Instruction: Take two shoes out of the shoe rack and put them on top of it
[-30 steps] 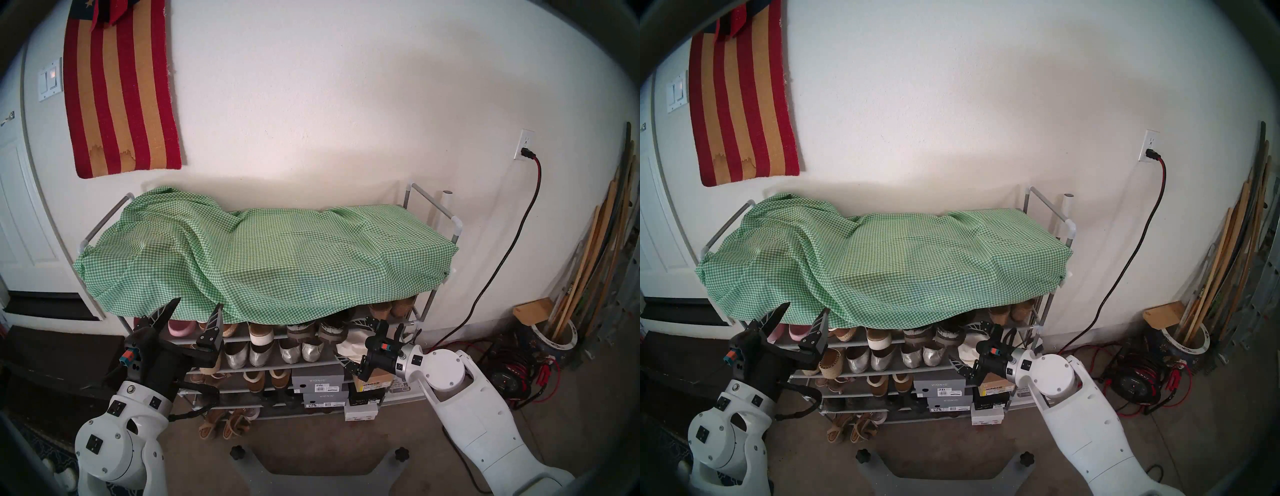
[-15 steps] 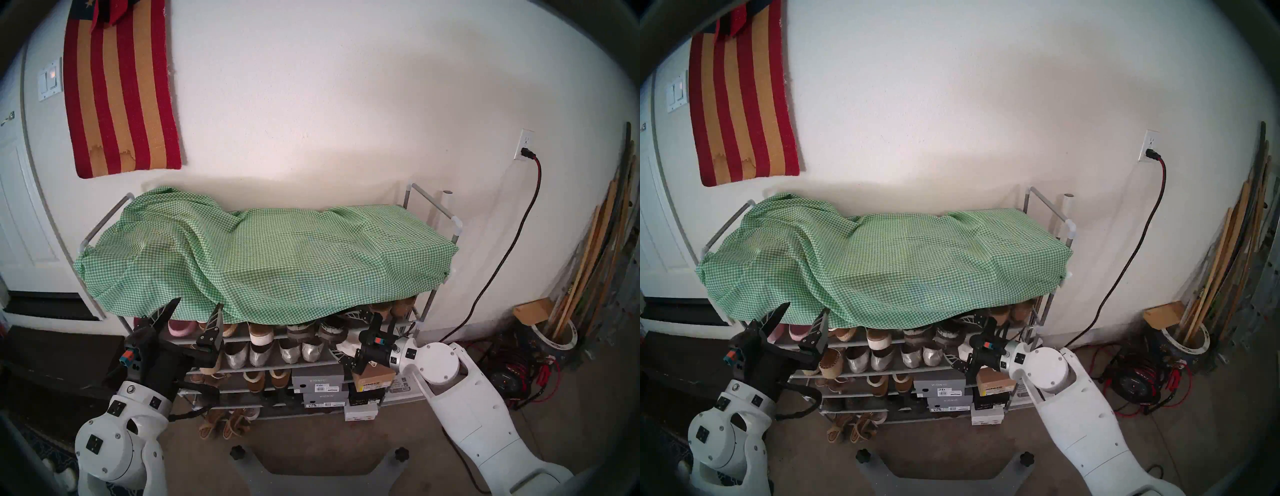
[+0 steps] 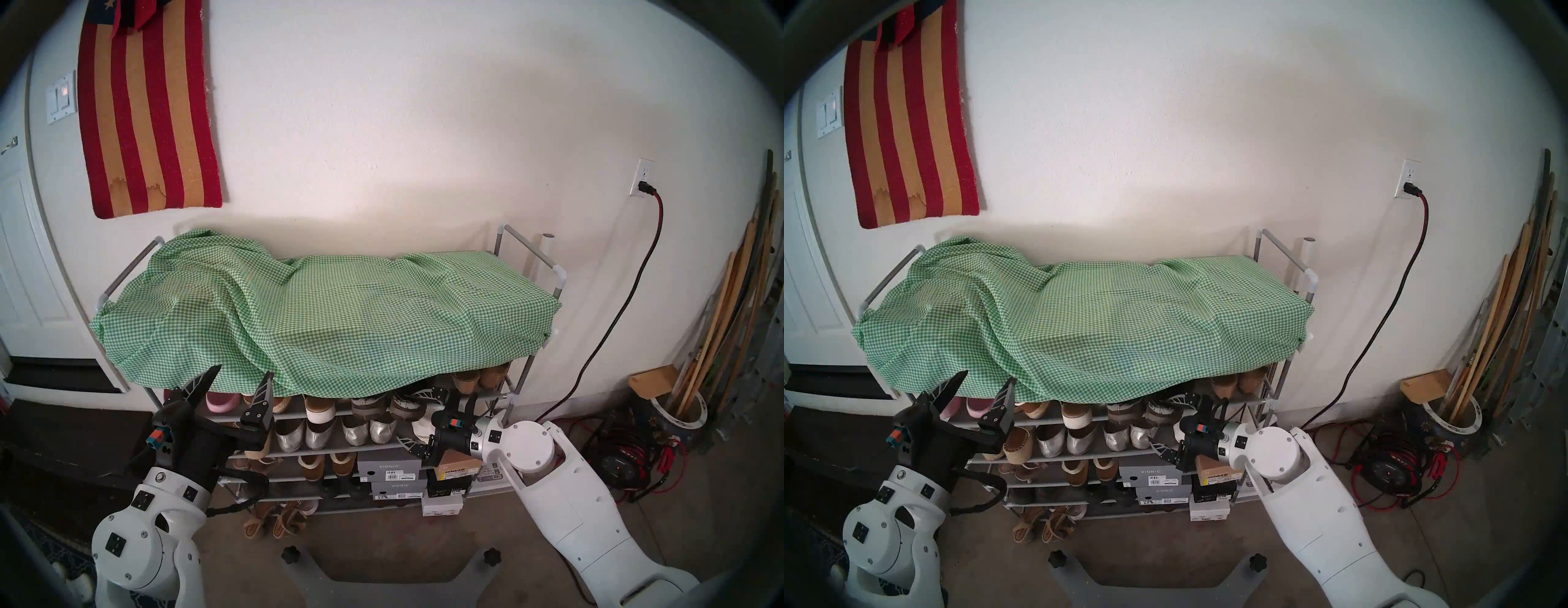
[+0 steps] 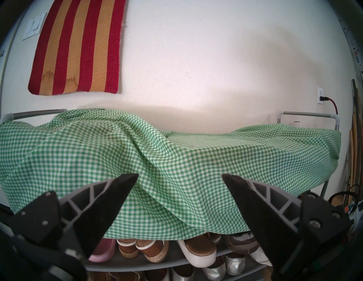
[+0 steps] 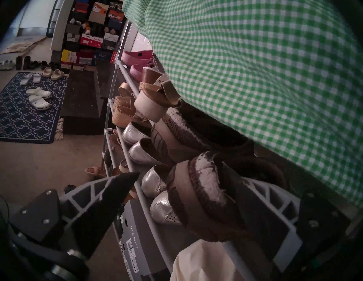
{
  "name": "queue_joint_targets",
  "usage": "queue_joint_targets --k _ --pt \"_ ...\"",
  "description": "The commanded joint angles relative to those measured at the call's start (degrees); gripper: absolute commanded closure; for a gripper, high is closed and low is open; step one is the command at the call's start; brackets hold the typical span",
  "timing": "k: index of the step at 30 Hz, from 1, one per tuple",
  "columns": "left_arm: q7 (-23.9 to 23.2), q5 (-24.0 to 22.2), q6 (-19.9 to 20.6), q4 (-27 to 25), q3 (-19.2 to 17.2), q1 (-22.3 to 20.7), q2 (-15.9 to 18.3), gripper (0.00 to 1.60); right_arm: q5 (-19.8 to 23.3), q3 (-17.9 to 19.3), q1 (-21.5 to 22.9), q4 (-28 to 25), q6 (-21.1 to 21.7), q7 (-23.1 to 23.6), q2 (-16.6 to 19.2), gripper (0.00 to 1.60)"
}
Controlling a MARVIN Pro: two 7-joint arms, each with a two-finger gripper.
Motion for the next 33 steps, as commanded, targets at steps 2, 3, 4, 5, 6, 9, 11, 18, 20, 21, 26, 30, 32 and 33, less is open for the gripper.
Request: queue_joint_targets --k 2,3,4,5,6,9,11,18,20,21,26,30,32,33 --pt "-0.1 -0.1 -0.1 0.0 0.1 -0.1 0.0 0.0 0.0 -0.3 -0.3 0.1 0.3 -0.4 -0.9 0.0" --pt "-0.1 -0.1 -0.1 0.0 0.1 -0.1 0.0 0.0 0.0 -0.3 -0.3 0.0 0.4 -0.5 -1.0 0.0" --pt "-0.1 -0.1 -0.1 0.0 0.1 -0.1 0.0 0.0 0.1 -0.1 -0.5 0.0 0.5 -0.6 -1.1 0.0" --pt "-0.1 -0.1 -0.1 0.0 0.1 -0.1 0.0 0.0 0.1 -0.1 -0.6 0.0 0.5 -0.7 -1.2 0.0" --pt "-0.1 -0.1 -0.1 0.0 0.1 -0.1 0.0 0.0 0.0 -0.1 -0.6 -0.1 0.6 -0.8 -1.2 0.17" --pt "-0.1 -0.1 -0.1 0.0 0.1 -0.1 0.0 0.0 0.1 -0.1 -0.9 -0.3 0.9 -0.8 -1.1 0.86" --pt "-0.1 -0.1 -0.1 0.0 0.1 -0.1 0.0 0.0 0.3 -0.1 -1.2 -0.7 1.2 -0.7 -0.9 0.97" --pt "-0.1 -0.1 -0.1 0.0 0.1 -0.1 0.0 0.0 0.5 0.1 -2.2 -1.5 1.5 -0.7 -0.1 1.39" --pt "-0.1 -0.1 -0.1 0.0 0.1 -0.1 0.0 0.0 0.6 0.1 -2.4 -1.7 1.6 -0.6 0.0 1.52" --pt "-0.1 -0.1 -0.1 0.0 0.1 -0.1 0.0 0.0 0.7 0.1 -2.5 -1.9 1.8 -0.4 0.0 1.6" --pt "-0.1 -0.1 -0.1 0.0 0.1 -0.1 0.0 0.0 1.5 0.3 -2.9 -2.1 2.3 0.1 0.1 1.6" --pt "-0.1 -0.1 -0.1 0.0 0.1 -0.1 0.0 0.0 2.0 0.6 -3.3 -2.5 2.1 0.1 0.2 1.6" --pt "-0.1 -0.1 -0.1 0.0 0.1 -0.1 0.0 0.0 2.2 0.9 -3.7 -3.2 1.7 -0.1 0.3 1.6" --pt "-0.1 -0.1 -0.1 0.0 0.1 -0.1 0.0 0.0 2.3 1.0 -3.9 -3.7 1.8 0.0 0.4 1.6"
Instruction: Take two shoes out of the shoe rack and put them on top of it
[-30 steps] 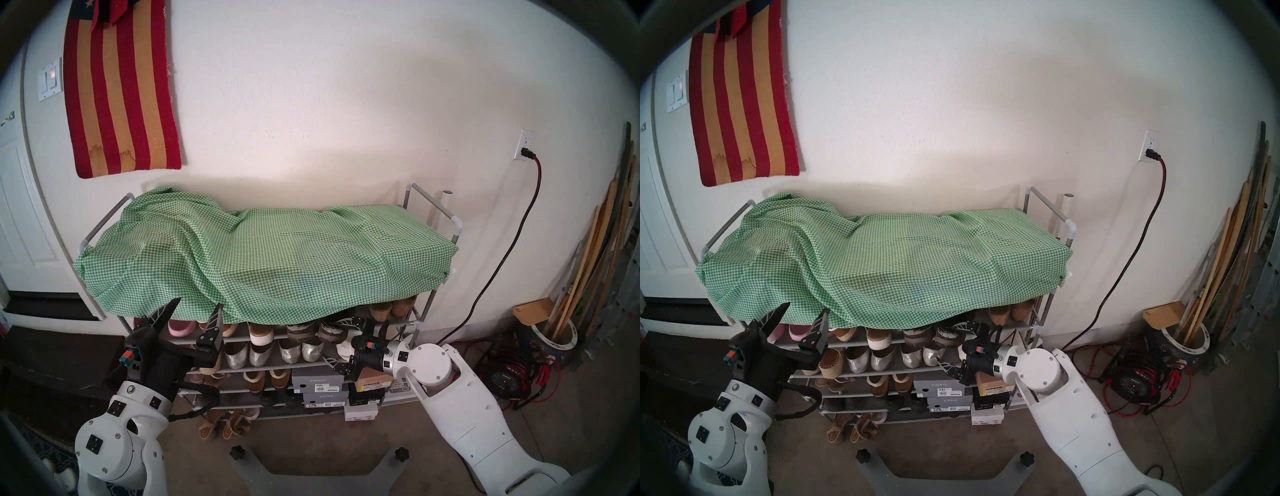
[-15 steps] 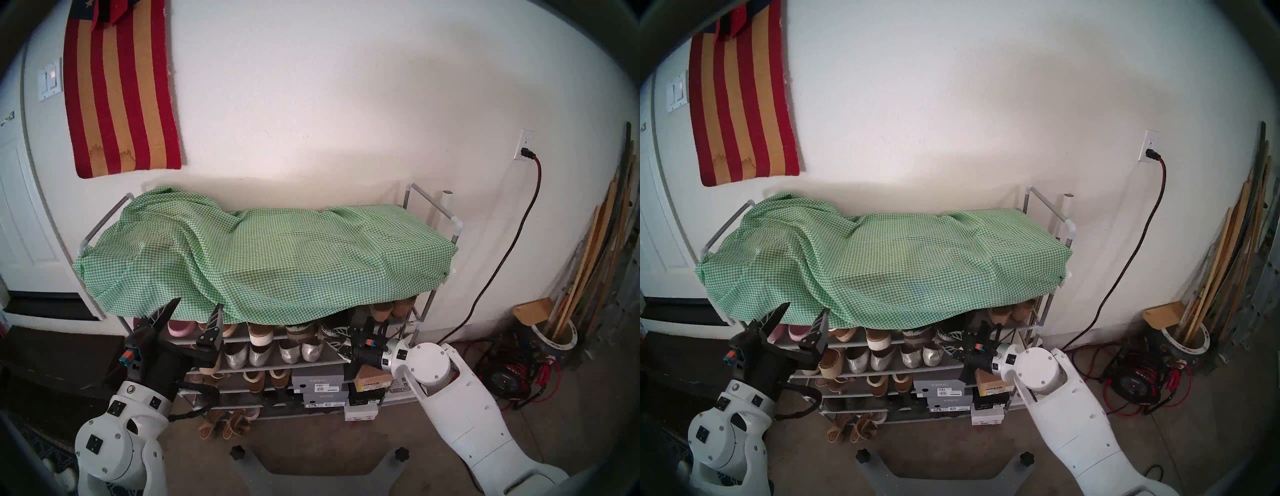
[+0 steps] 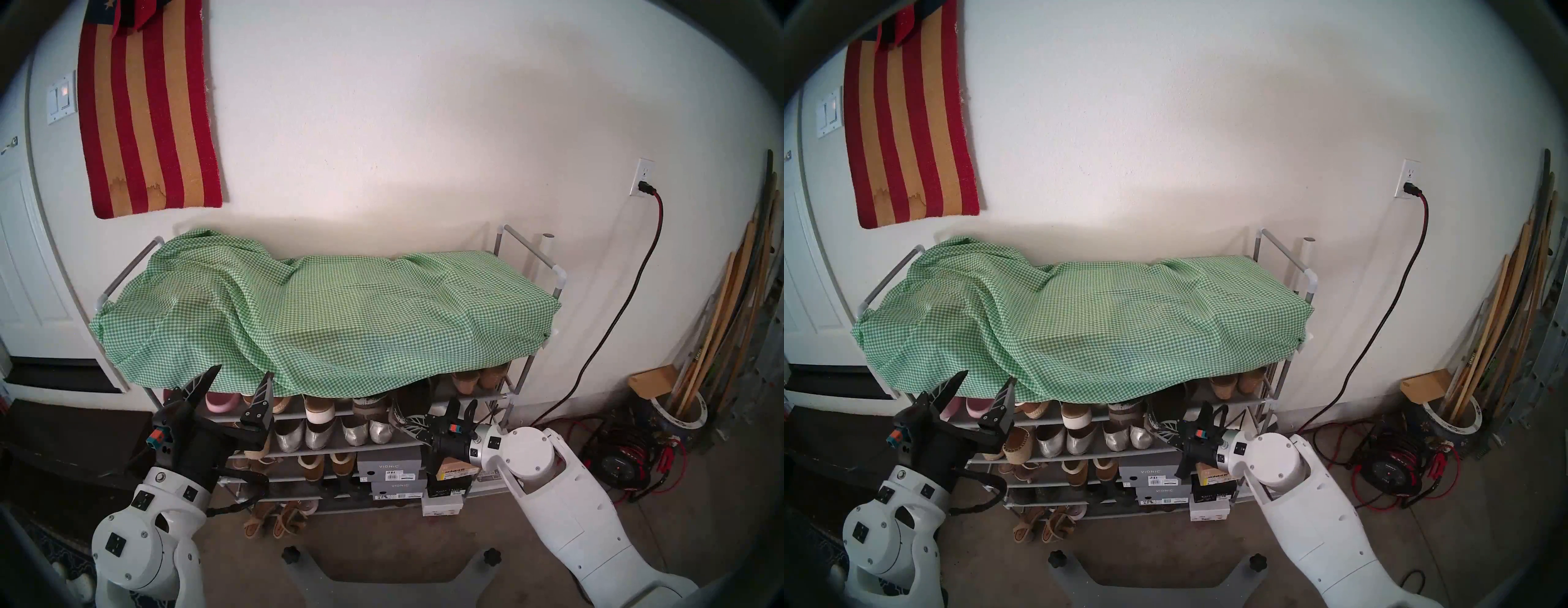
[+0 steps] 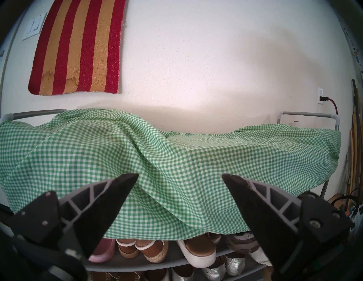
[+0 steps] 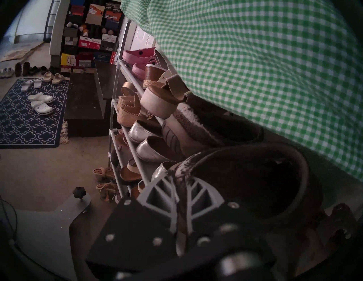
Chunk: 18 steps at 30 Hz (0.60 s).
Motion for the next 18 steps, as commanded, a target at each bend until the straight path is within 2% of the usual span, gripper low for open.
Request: queue_joint_targets --k 1,6,9,13,14,18 --pt "-0.1 -0.1 -0.1 0.0 0.1 -0.1 0.0 0.0 1.0 0.9 -1.6 -2.3 -0.9 -0.6 0.2 1.6" --pt "-0.1 -0.1 -0.1 0.0 0.1 -0.1 0.0 0.0 3.0 2.7 -3.0 -6.2 -0.4 0.4 1.1 1.6" --pt "-0.1 -0.1 -0.1 0.0 0.1 -0.1 0.0 0.0 5.5 4.4 -4.2 -9.8 0.7 2.3 2.0 1.6" --pt "-0.1 -0.1 -0.1 0.0 0.1 -0.1 0.0 0.0 9.8 6.4 -4.3 -12.1 0.6 4.9 2.3 1.6" --pt "-0.1 -0.1 -0.1 0.0 0.1 -0.1 0.0 0.0 10.8 7.1 -5.0 -14.3 1.7 5.7 2.6 1.6" --pt "-0.1 -0.1 -0.1 0.0 0.1 -0.1 0.0 0.0 14.6 8.9 -5.2 -17.0 3.1 8.8 3.3 1.6"
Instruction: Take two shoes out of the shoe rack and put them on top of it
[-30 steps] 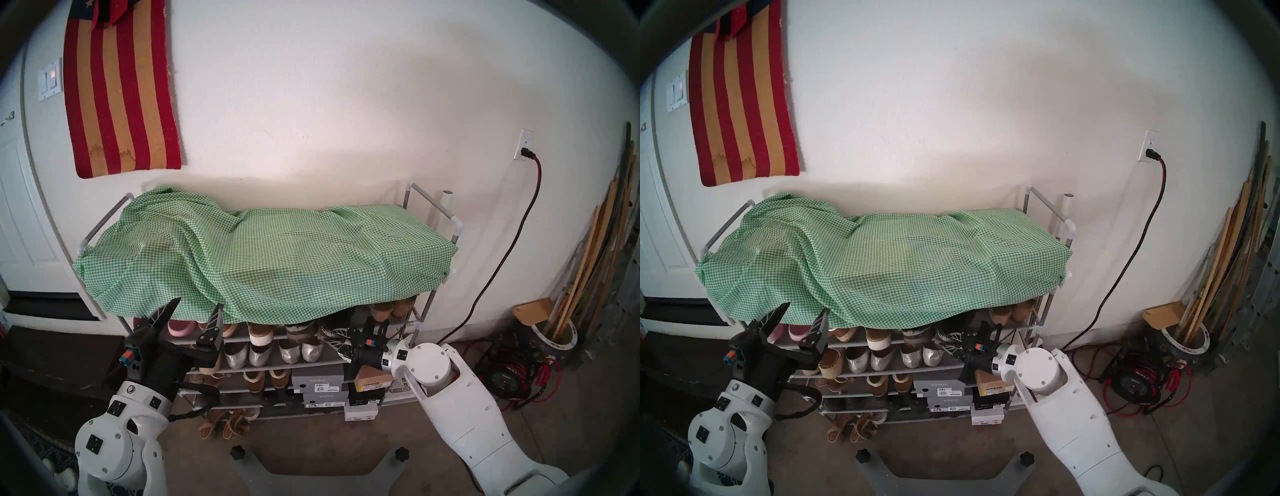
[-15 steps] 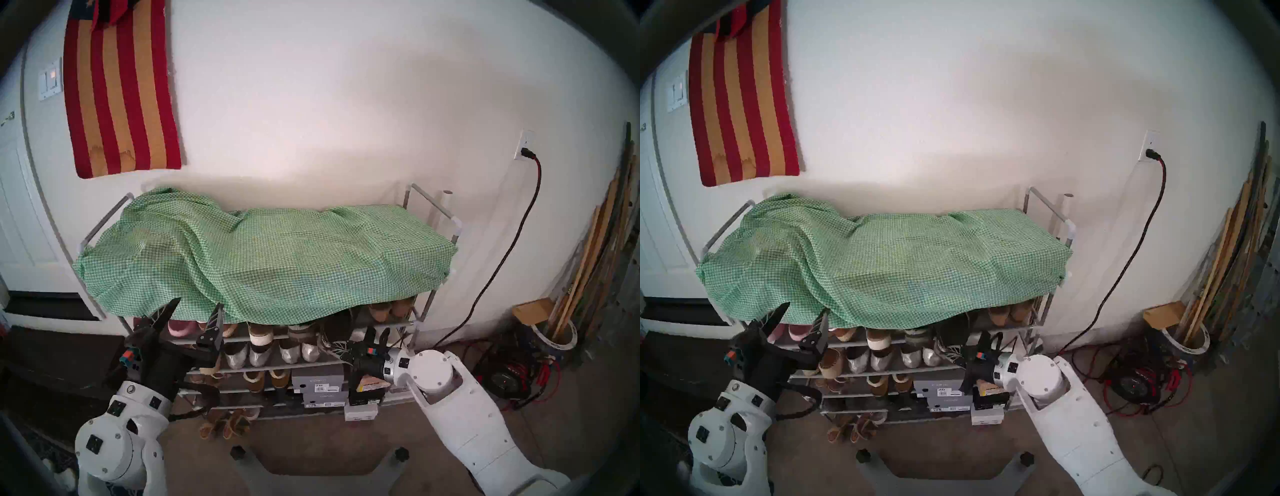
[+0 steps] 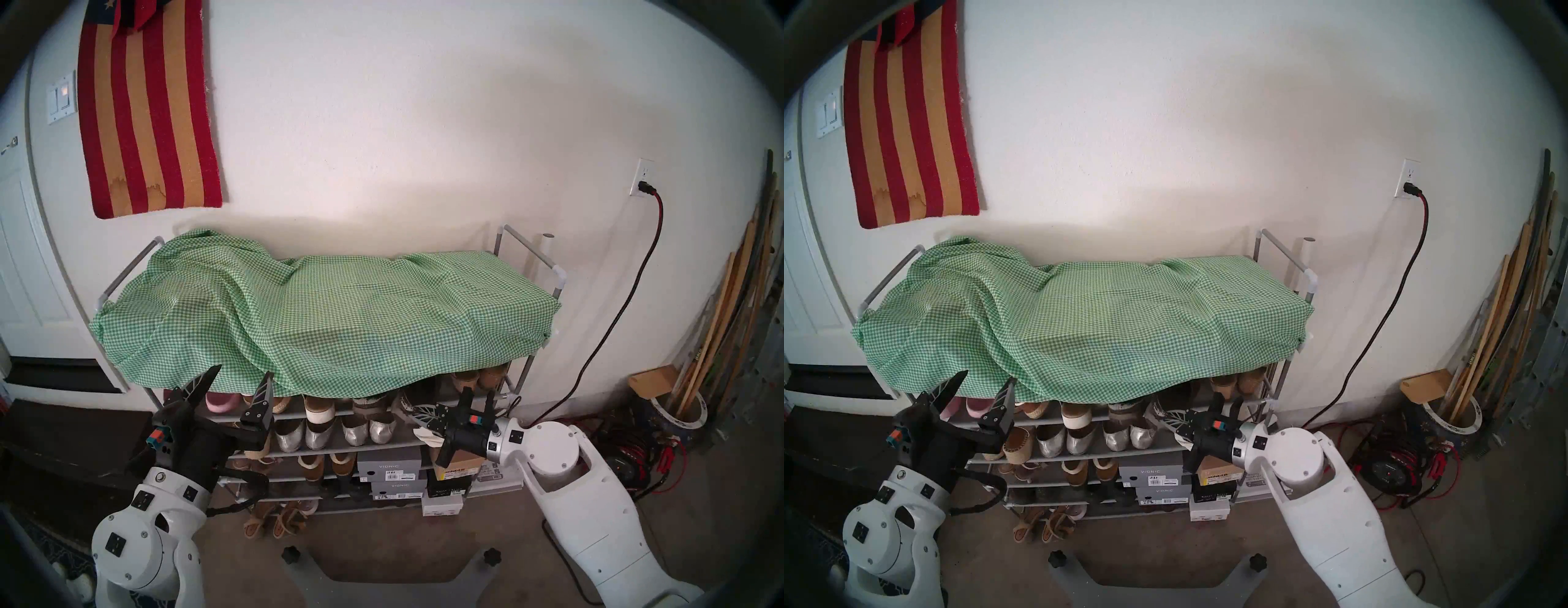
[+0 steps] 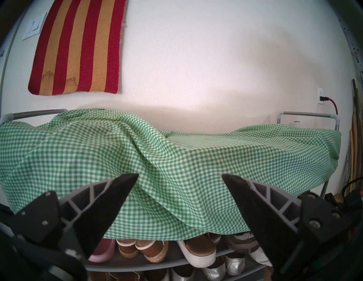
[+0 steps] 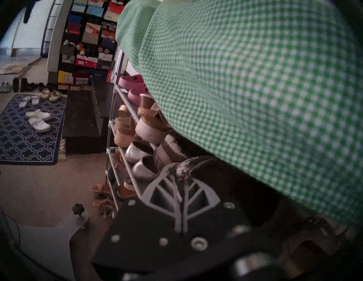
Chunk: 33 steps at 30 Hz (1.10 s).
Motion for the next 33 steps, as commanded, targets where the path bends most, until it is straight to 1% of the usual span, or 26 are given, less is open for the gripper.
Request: queue_joint_targets --k 1,8,13,17,20,24,27,28,29,30,31,32,33 --pt "-0.1 -0.1 -0.1 0.0 0.1 -0.1 0.0 0.0 6.7 3.1 -1.4 -7.2 2.7 4.4 1.4 1.6" --pt "-0.1 0.0 -0.1 0.0 0.1 -0.1 0.0 0.0 13.4 5.1 -2.9 -12.6 8.2 9.7 1.8 1.6" --pt "-0.1 0.0 -0.1 0.0 0.1 -0.1 0.0 0.0 17.6 6.2 -3.8 -16.8 13.7 13.1 2.3 1.6" --pt "-0.1 0.0 0.0 0.0 0.1 -0.1 0.0 0.0 20.1 7.9 -4.0 -20.5 18.2 14.4 2.7 1.6" --pt "-0.1 0.0 0.0 0.0 0.1 -0.1 0.0 0.0 22.1 9.2 -3.5 -23.0 21.6 15.5 3.0 1.6" --pt "-0.1 0.0 0.0 0.0 0.1 -0.1 0.0 0.0 25.1 11.6 -2.6 -27.4 27.9 17.0 3.6 1.6" --pt "-0.1 0.0 0.0 0.0 0.1 -0.1 0.0 0.0 26.9 12.8 -1.3 -29.2 30.5 17.8 3.9 1.6" --pt "-0.1 0.0 0.0 0.0 0.1 -0.1 0.0 0.0 27.4 13.5 -1.1 -30.6 32.3 17.7 4.0 1.6" --pt "-0.1 0.0 0.0 0.0 0.1 -0.1 0.0 0.0 27.9 13.7 -0.3 -30.9 32.8 17.9 4.1 1.6" --pt "-0.1 0.0 0.0 0.0 0.1 -0.1 0.0 0.0 28.4 14.4 -0.3 -32.6 34.9 17.7 4.3 1.6" --pt "-0.1 0.0 0.0 0.0 0.1 -0.1 0.0 0.0 29.0 14.6 0.3 -33.3 35.8 17.9 4.4 1.6" --pt "-0.1 0.0 0.0 0.0 0.1 -0.1 0.0 0.0 29.6 14.5 1.2 -33.1 35.9 18.3 4.5 1.6" --pt "-0.1 0.0 0.0 0.0 0.1 -0.1 0.0 0.0 29.9 14.8 1.5 -34.4 37.4 18.3 4.6 1.6"
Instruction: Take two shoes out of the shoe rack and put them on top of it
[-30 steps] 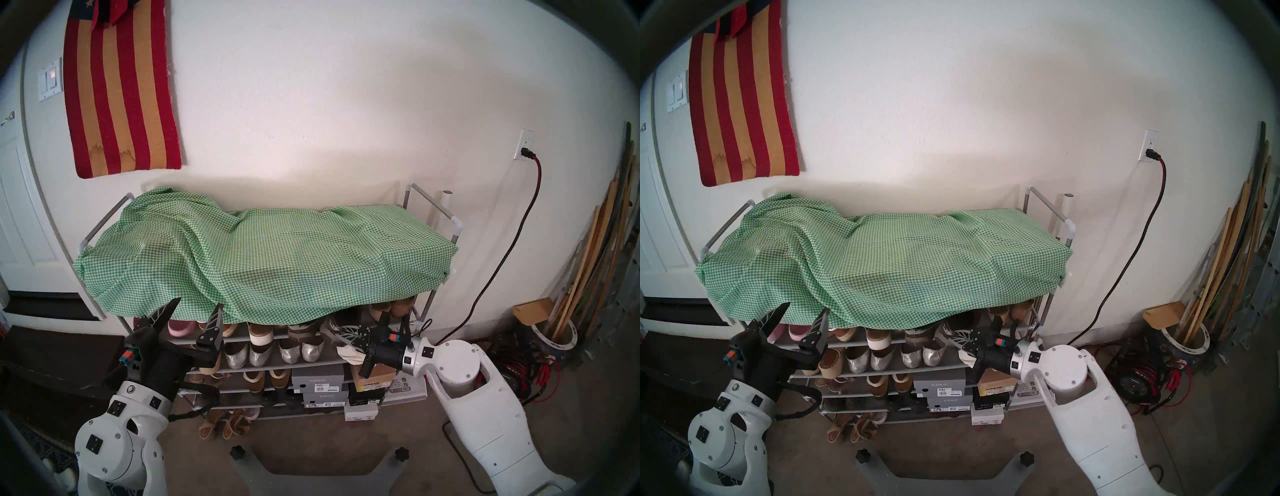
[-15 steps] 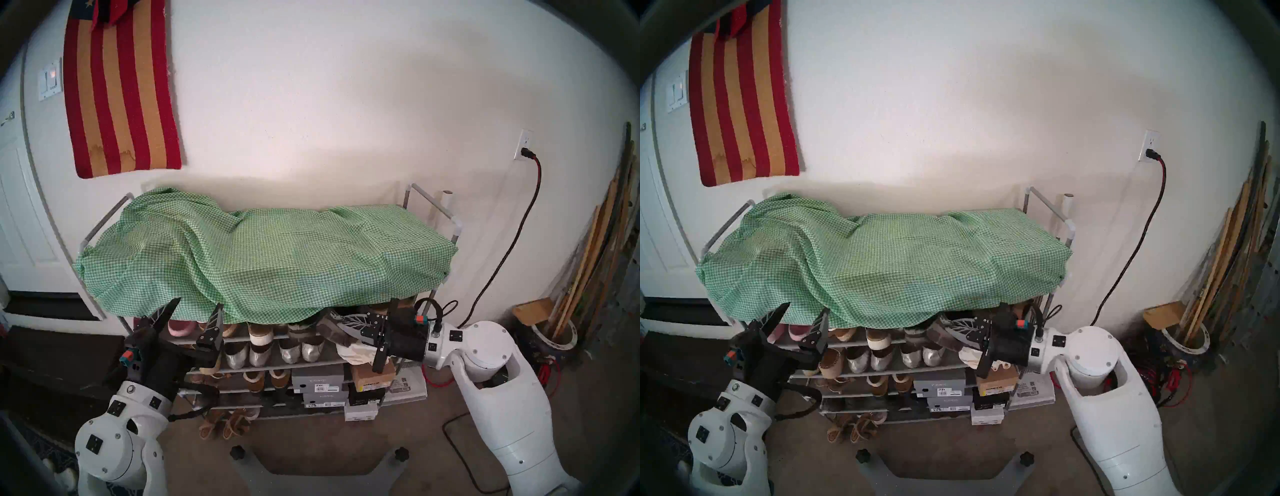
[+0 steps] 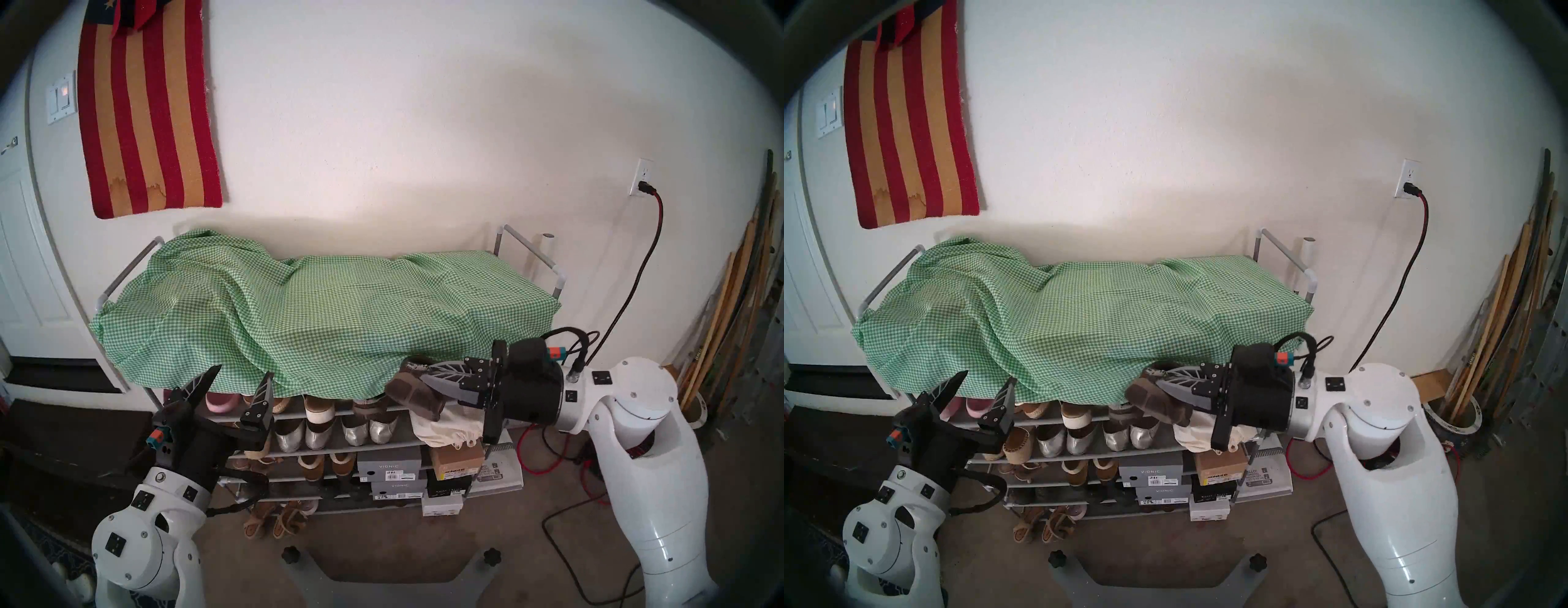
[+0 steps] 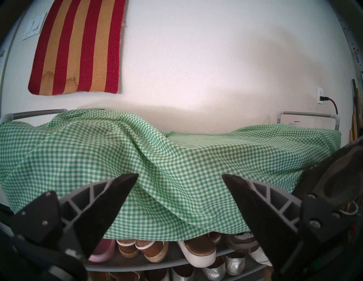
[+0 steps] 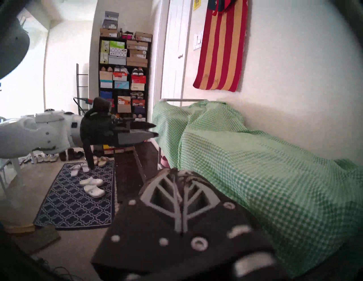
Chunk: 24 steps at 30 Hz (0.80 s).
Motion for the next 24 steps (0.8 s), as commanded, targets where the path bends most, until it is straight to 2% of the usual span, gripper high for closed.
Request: queue_joint_targets --k 1,2,4,11,12,18,24 --pt "-0.1 -0.1 -0.1 0.0 0.1 -0.1 0.0 0.0 4.2 1.9 3.5 -7.1 7.3 0.3 0.6 1.6" --pt "-0.1 -0.1 -0.1 0.0 0.1 -0.1 0.0 0.0 5.2 1.7 4.5 -6.7 7.1 0.7 0.5 1.6" --pt "-0.1 -0.1 -0.1 0.0 0.1 -0.1 0.0 0.0 6.4 2.4 5.3 -8.9 10.5 0.4 0.5 1.6" --pt "-0.1 -0.1 -0.1 0.0 0.1 -0.1 0.0 0.0 10.3 5.9 10.4 -11.2 17.5 -1.8 -0.3 1.6" --pt "-0.1 -0.1 -0.1 0.0 0.1 -0.1 0.0 0.0 10.9 6.3 12.1 -11.1 19.9 -2.3 -0.3 1.6" --pt "-0.1 0.0 0.0 -0.1 0.1 -0.1 0.0 0.0 13.3 9.3 15.3 -12.3 22.4 -5.5 -0.8 1.6" --pt "-0.1 0.0 0.0 -0.1 0.1 -0.1 0.0 0.0 14.4 10.6 18.5 -11.8 21.6 -8.6 -0.7 1.6"
